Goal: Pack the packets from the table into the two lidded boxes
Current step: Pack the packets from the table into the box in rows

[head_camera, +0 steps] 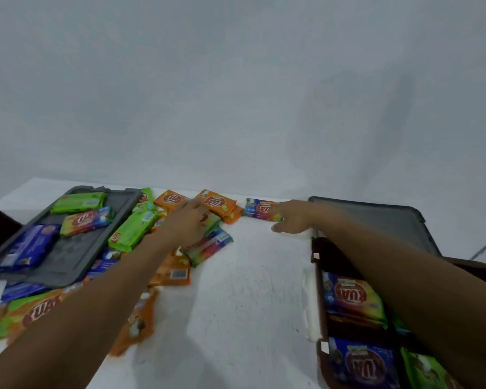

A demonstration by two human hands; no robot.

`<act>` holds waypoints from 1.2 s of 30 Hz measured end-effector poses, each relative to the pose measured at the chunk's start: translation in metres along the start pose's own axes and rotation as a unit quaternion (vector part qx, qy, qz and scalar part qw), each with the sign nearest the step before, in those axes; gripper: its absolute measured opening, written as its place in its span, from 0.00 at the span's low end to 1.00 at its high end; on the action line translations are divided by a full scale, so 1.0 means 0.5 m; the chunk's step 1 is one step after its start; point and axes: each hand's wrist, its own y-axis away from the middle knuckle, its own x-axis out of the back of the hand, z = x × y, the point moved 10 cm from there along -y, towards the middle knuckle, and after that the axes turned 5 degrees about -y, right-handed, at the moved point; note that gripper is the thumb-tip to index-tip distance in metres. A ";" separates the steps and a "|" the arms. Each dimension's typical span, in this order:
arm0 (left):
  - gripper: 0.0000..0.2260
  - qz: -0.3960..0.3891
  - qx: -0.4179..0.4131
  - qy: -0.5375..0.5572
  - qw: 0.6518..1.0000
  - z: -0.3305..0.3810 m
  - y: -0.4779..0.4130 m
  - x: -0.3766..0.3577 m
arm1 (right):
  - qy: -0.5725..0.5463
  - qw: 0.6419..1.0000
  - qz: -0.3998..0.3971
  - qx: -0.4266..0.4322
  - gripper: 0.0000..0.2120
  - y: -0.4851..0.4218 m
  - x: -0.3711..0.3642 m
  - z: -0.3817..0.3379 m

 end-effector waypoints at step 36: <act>0.08 -0.040 -0.132 0.295 0.946 0.239 0.028 0.158 | -0.355 0.932 0.076 0.000 0.10 0.298 0.081 0.115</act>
